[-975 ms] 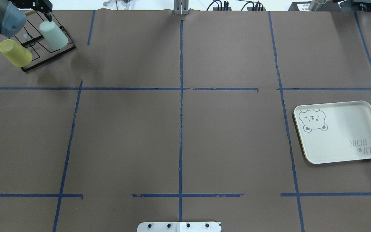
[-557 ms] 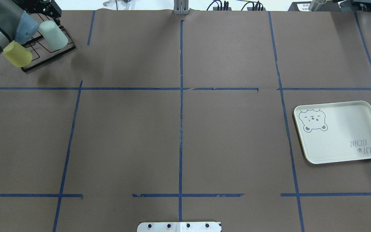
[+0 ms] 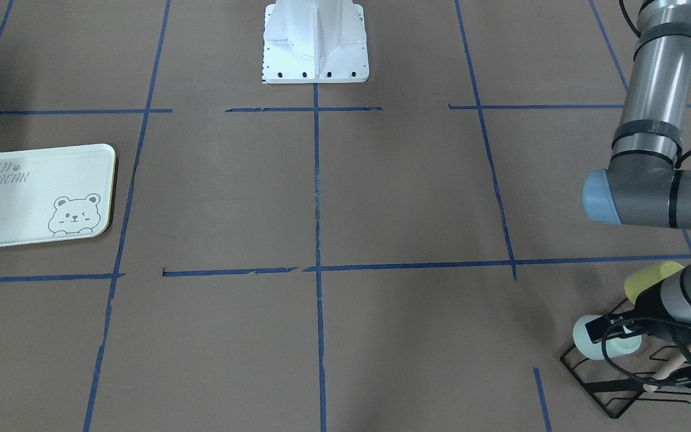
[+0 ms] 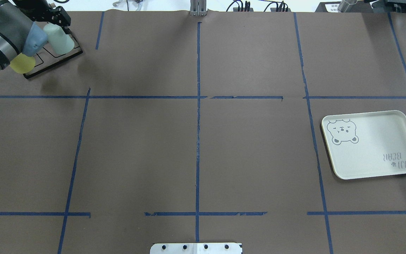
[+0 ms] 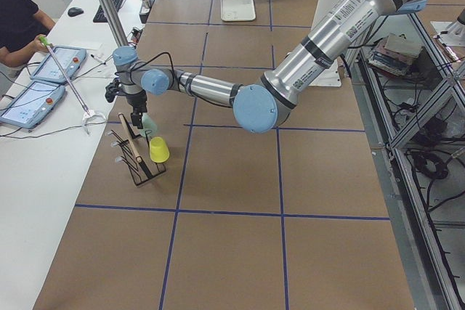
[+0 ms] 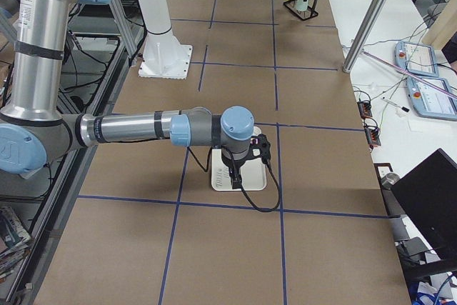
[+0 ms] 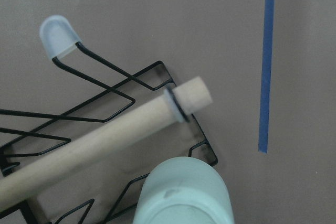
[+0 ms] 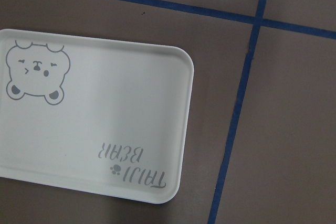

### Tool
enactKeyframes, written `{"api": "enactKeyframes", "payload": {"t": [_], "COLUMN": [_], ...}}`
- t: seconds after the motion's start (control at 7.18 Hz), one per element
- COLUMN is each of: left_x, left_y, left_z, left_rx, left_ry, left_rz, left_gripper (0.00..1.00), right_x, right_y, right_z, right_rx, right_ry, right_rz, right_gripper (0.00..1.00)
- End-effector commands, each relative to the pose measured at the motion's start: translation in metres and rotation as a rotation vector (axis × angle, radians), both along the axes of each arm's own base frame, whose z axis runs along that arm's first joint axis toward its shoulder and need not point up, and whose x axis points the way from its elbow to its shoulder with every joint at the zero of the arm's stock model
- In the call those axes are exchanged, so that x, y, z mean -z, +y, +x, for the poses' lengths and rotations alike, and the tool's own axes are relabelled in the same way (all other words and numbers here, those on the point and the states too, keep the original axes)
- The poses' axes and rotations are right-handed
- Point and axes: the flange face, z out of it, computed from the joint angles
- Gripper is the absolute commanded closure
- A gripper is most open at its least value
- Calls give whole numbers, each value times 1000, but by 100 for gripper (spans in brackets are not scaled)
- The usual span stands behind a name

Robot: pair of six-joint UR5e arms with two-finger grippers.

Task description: Left arm grabs green cup and hands to right arm on tray

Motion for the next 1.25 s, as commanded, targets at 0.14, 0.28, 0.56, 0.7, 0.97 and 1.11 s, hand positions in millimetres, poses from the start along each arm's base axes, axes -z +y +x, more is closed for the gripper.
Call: {"api": "enactKeyframes", "payload": {"t": [0.14,0.28,0.56,0.7,0.97,1.11], "left_x": [-8,-15,-15,-12,5,21], "left_y": [1,0,0,-1,-1,-2], "left_z": [4,4,4,4,-4,-42], "left_rx": [-6,-5,-3,1,11,39], "left_ry": [0,2,2,5,19,61], "left_rz": [0,2,1,2,20,30], "left_gripper": [5,7,28,65,93,93], "right_x": [0,0,0,1,1,2], "right_y": [0,0,0,0,0,0], "right_z": [0,0,0,0,0,0], "right_rx": [0,0,0,0,0,0], "right_ry": [0,0,0,0,0,-2], "right_rz": [0,0,0,2,2,3], "right_gripper": [0,0,0,0,0,0]}}
